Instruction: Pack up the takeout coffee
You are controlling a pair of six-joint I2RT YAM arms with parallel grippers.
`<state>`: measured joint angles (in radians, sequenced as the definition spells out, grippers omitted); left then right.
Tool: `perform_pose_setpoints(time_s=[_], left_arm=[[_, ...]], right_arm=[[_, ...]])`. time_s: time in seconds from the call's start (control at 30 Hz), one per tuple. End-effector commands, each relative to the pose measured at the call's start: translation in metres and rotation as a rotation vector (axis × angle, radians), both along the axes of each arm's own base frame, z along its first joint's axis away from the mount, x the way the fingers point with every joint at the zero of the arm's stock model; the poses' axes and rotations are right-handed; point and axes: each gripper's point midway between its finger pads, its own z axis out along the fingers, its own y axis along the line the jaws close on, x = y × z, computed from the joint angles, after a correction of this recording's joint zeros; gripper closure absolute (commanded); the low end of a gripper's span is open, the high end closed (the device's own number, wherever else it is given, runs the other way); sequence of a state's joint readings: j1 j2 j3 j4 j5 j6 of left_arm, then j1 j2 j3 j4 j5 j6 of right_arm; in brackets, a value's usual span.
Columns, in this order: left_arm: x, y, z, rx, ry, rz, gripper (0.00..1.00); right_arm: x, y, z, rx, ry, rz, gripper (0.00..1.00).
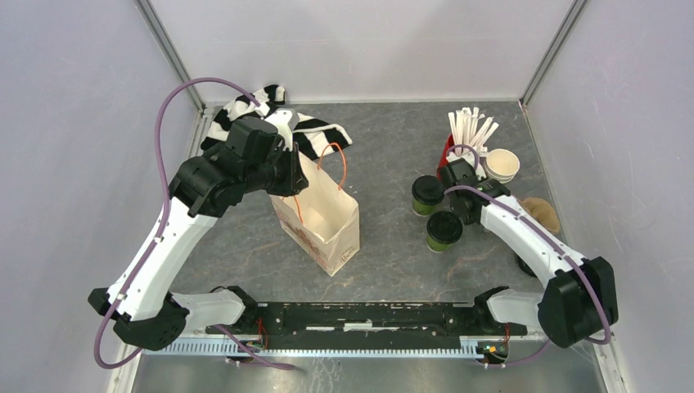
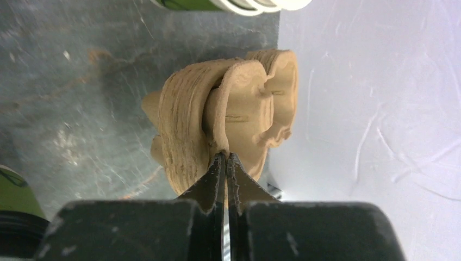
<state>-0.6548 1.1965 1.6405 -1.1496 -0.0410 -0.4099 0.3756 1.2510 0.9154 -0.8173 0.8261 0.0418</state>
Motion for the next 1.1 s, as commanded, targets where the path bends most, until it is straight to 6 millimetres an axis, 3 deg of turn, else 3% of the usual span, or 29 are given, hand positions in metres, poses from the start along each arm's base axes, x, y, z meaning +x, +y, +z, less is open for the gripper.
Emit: perform_pose_setpoints(time_s=[0.0, 0.3, 0.43, 0.47, 0.57, 0.67, 0.87, 0.97, 1.07], left_arm=[[0.000, -0.005, 0.010, -0.040, -0.033, -0.022, 0.82], [-0.001, 0.000, 0.011, -0.036, -0.047, -0.009, 0.82], [-0.001, 0.000, 0.009, -0.030, -0.045, -0.009, 0.82], [0.000, -0.001, 0.009, -0.028, -0.047, -0.012, 0.82], [0.000, 0.001, 0.011, -0.019, -0.053, -0.012, 0.82], [0.000, 0.003, 0.012, -0.016, -0.059, -0.009, 0.82], [0.000, 0.001, 0.009, -0.014, -0.049, -0.016, 0.82], [0.000, 0.003, 0.009, -0.009, -0.053, -0.012, 0.82], [0.000, 0.007, 0.011, 0.003, -0.055, 0.005, 0.82]], right_arm=[[-0.013, -0.024, 0.036, -0.229, -0.067, -0.102, 1.00], [-0.011, -0.023, 0.087, -0.466, -0.166, -0.148, 1.00], [-0.007, -0.020, 0.056, -0.540, -0.106, -0.109, 1.00], [-0.007, -0.019, 0.052, -0.542, -0.093, -0.110, 1.00], [-0.008, -0.016, 0.068, -0.528, -0.123, -0.136, 1.00], [-0.003, -0.013, 0.043, -0.490, -0.071, -0.067, 1.00], [0.004, 0.009, 0.009, -0.202, -0.048, 0.019, 1.00], [0.003, 0.012, -0.005, -0.094, -0.043, 0.029, 0.85], [0.001, 0.014, -0.010, -0.017, -0.036, 0.037, 0.59]])
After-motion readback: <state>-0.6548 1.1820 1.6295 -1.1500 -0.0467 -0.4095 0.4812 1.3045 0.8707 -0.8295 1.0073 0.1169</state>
